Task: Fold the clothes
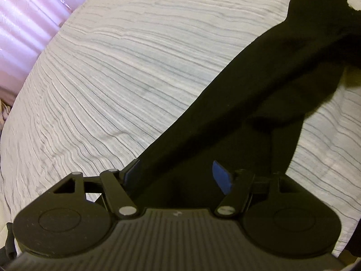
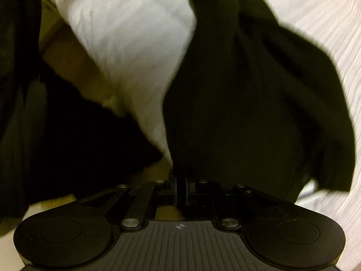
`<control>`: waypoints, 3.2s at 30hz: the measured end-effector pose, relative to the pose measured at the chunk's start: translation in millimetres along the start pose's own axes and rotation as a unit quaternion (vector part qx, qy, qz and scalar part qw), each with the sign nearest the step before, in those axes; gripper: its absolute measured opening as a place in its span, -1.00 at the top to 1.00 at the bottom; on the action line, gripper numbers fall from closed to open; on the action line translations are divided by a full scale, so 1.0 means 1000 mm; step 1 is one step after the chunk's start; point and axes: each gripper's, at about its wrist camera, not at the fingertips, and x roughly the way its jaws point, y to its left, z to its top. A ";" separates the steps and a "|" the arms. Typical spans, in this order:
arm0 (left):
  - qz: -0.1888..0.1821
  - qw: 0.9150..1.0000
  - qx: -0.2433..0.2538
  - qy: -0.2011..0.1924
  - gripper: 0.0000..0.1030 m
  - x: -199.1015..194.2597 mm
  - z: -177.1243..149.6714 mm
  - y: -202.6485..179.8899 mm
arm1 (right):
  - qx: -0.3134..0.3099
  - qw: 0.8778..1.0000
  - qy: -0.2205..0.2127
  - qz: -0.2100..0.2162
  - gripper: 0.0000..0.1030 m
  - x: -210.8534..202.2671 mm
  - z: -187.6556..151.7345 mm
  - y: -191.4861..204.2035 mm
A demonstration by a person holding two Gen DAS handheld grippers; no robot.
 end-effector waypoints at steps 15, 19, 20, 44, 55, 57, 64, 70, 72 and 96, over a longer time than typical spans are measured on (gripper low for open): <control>0.012 0.996 -0.087 0.028 -0.28 0.035 0.042 0.069 | 0.162 0.967 -0.196 -0.028 -0.89 -0.066 -0.020 -0.171; -0.050 0.997 -0.042 0.030 -0.27 0.075 0.062 0.072 | 0.188 0.961 -0.197 -0.043 -0.56 -0.054 -0.016 -0.205; -0.069 0.997 -0.014 0.034 -0.24 0.087 0.065 0.070 | 0.189 0.961 -0.194 -0.049 -0.56 -0.051 -0.015 -0.208; -0.118 0.991 0.040 0.038 0.99 0.042 0.032 0.072 | 0.285 0.950 -0.124 -0.024 -0.47 0.015 -0.016 -0.274; 0.008 0.999 -0.042 -0.006 0.97 -0.046 0.051 0.143 | 0.224 0.942 -0.196 -0.154 1.00 -0.130 0.010 -0.270; 0.014 0.999 -0.038 -0.004 0.95 -0.038 0.055 0.152 | 0.226 0.927 -0.228 -0.193 1.00 -0.158 0.028 -0.294; 0.017 1.000 0.004 0.012 0.97 0.000 0.061 0.137 | 0.227 0.925 -0.256 -0.164 1.00 -0.165 0.068 -0.325; -0.007 1.000 0.002 0.030 0.97 0.004 0.036 0.136 | 0.201 0.958 -0.183 -0.089 -0.48 -0.100 0.029 -0.288; -0.011 0.999 0.004 0.036 0.97 0.004 0.032 0.133 | 0.206 0.962 -0.163 -0.070 -0.48 -0.085 0.011 -0.288; 0.089 0.995 -0.052 0.016 0.91 0.009 0.073 0.177 | 0.192 0.937 -0.217 -0.194 0.74 -0.207 0.038 -0.348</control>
